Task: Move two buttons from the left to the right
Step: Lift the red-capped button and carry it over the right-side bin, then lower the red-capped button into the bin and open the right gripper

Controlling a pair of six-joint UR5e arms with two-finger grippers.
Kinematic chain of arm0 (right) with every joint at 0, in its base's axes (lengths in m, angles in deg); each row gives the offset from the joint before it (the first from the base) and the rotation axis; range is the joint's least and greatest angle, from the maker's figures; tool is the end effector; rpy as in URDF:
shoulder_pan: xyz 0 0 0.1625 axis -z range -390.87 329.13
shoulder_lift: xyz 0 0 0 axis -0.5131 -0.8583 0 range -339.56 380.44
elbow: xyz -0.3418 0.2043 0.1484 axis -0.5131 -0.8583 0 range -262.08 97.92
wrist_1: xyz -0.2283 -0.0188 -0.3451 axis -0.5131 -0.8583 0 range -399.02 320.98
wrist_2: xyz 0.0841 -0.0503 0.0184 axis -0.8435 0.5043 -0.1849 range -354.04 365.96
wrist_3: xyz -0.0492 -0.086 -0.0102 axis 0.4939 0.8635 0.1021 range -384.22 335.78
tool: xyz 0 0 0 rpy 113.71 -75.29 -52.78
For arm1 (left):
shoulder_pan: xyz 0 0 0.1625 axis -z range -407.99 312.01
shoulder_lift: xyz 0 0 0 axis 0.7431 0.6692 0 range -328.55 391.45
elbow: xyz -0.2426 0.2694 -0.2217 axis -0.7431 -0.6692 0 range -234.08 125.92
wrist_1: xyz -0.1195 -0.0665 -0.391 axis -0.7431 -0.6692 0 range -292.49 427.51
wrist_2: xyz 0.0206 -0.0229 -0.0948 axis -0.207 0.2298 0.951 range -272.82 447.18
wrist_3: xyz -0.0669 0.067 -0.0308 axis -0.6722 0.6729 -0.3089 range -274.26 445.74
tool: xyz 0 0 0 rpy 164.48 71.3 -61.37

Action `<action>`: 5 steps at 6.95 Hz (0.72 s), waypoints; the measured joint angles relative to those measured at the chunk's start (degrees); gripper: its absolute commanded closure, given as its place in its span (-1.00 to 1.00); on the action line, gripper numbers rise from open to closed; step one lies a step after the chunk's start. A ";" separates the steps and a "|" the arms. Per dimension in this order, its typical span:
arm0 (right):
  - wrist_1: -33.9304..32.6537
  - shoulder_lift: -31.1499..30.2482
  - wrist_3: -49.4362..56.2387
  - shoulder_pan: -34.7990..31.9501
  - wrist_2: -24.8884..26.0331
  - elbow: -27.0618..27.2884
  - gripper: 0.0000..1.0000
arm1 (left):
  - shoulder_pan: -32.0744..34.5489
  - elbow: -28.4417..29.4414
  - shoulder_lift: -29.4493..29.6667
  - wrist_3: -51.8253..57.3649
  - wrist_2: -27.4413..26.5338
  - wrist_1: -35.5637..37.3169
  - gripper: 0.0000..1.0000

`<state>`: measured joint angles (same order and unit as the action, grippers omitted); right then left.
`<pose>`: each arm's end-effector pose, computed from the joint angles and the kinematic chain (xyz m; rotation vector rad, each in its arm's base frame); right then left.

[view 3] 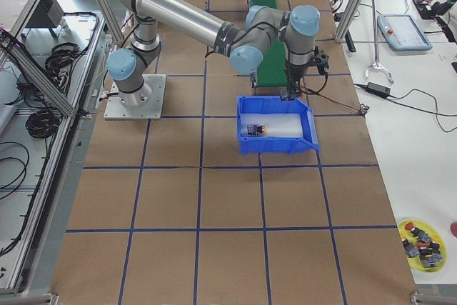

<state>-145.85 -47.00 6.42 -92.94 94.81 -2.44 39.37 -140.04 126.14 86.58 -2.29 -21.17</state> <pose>-0.1866 -0.6410 0.3809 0.0752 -3.1161 0.1254 -0.1098 -0.5334 0.4832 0.0490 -3.1322 0.0186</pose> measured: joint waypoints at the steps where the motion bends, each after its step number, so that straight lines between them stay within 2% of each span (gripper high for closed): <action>1: -3.92 2.80 1.63 0.86 0.04 0.44 0.93 | 0.00 0.00 -0.02 -0.03 0.00 0.00 -0.99; 3: -11.95 6.47 2.73 1.21 0.18 2.88 0.93 | 0.00 0.00 0.03 -0.05 0.00 0.00 -0.99; 5: -14.99 7.87 2.50 1.23 0.21 5.67 0.91 | 0.00 0.00 0.05 -0.01 0.00 0.06 -0.99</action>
<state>-160.84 -39.14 8.92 -91.72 95.01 3.23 39.37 -140.04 126.19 86.57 -2.29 -21.11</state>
